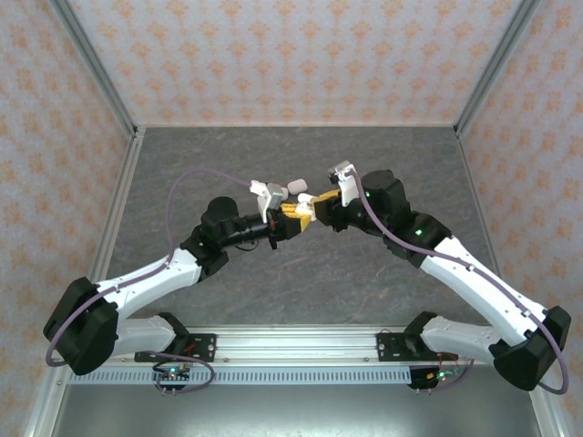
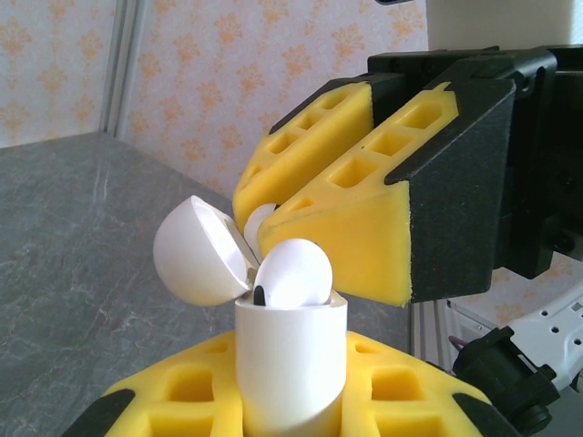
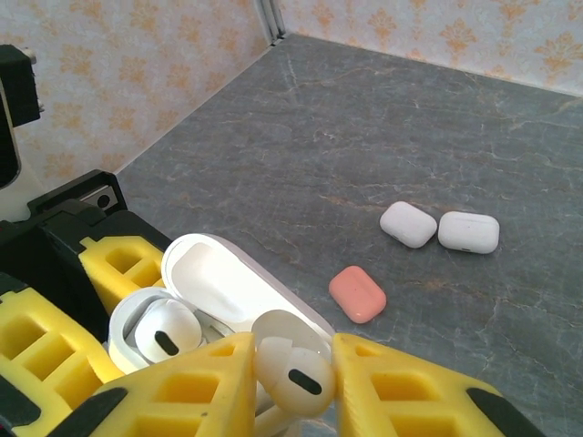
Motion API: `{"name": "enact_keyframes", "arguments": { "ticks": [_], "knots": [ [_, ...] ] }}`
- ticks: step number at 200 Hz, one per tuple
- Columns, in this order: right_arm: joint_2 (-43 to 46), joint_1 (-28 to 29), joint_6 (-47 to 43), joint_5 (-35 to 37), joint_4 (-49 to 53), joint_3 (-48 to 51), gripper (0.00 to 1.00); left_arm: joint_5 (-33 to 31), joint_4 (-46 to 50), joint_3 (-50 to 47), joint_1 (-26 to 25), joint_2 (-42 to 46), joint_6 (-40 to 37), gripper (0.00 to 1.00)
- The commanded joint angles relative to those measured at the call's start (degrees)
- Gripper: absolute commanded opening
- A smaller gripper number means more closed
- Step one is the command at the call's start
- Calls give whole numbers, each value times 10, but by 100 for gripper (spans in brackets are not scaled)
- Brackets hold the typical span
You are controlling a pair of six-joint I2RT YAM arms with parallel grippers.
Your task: Insert the wireless bluetooth earbuds into the charging case
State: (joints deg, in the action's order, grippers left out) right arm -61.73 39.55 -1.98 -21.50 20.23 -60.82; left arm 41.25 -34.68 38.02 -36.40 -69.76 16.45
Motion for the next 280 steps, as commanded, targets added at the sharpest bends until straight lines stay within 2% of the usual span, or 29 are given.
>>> {"name": "enact_keyframes", "arguments": {
  "ticks": [1, 162, 194, 231, 280],
  "knots": [
    [-7, -5, 17, -25, 20, -18, 26, -10, -44, 1, -3, 14, -8, 0],
    [-10, -20, 44, -54, 12, -34, 32, -8, -53, 0, -3, 11, -7, 0],
    [-9, -23, 46, -54, 13, -40, 39, -8, -55, -2, -3, 13, -8, 0],
    [-9, -26, 47, -52, 15, -48, 41, -9, -55, -4, -3, 16, -10, 0],
    [-6, -35, 46, -55, 22, -62, 50, -10, -58, -9, -3, 22, -9, 0]
  ]
}}
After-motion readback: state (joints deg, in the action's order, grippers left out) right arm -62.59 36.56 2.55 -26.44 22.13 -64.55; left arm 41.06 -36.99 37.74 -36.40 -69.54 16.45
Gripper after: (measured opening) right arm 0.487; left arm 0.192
